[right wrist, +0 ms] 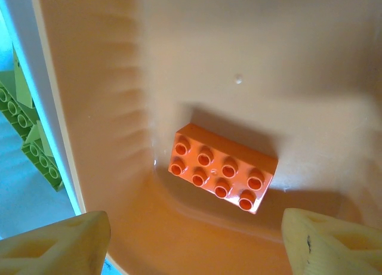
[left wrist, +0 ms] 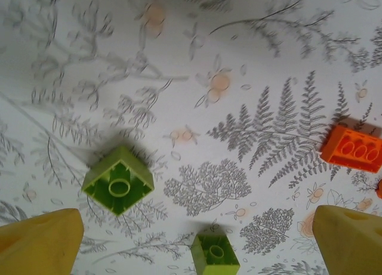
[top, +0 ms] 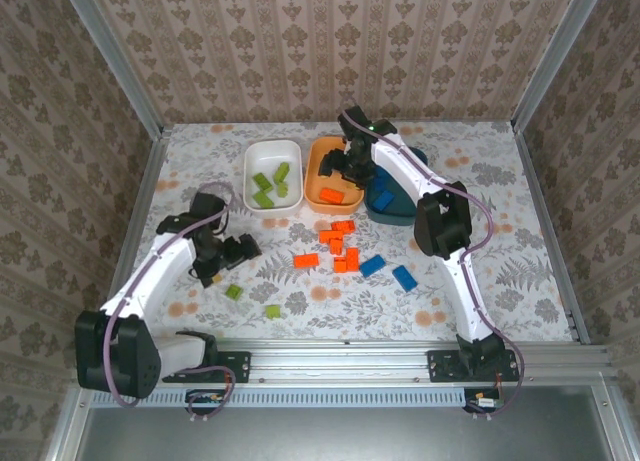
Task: Sort the legos into containers by color
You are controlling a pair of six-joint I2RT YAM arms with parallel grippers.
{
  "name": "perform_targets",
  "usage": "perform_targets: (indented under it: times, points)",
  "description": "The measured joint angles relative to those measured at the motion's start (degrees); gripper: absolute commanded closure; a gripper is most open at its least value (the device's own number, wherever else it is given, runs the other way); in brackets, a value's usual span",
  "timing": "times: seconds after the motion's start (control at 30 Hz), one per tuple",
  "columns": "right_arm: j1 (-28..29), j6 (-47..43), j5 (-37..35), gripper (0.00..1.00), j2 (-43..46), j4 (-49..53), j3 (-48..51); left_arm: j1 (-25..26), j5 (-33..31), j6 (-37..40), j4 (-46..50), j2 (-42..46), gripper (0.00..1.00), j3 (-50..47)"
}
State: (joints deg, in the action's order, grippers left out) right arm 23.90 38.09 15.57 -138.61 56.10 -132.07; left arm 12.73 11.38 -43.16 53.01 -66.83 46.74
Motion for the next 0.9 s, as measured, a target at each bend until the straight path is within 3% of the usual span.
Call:
perform_targets:
  times: [0.13,0.27,0.47,0.67,0.9]
  points:
    - [0.0,-1.9,0.0,0.24,1.9,0.9,1.1,-1.2,1.8,-7.0,0.3,5.4,0.0,-5.6]
    - [0.2,-4.7,-0.1,0.26,9.1,0.9,8.3,-2.4,3.5,-13.2,-0.6,9.3,0.0,-12.0]
    - [0.6,-11.5,-0.1,0.29,25.7,1.0,28.0,-4.3,4.7,-20.9,-3.5,13.4,0.05,-19.8]
    - [0.7,-16.3,-0.5,0.31,38.2,2.3,49.0,-8.7,5.3,-23.7,-7.9,12.5,0.1,-21.6]
    - [0.7,-16.5,0.0,0.34,43.0,1.9,63.9,-12.5,6.3,-23.8,-9.4,5.6,0.34,-20.3]
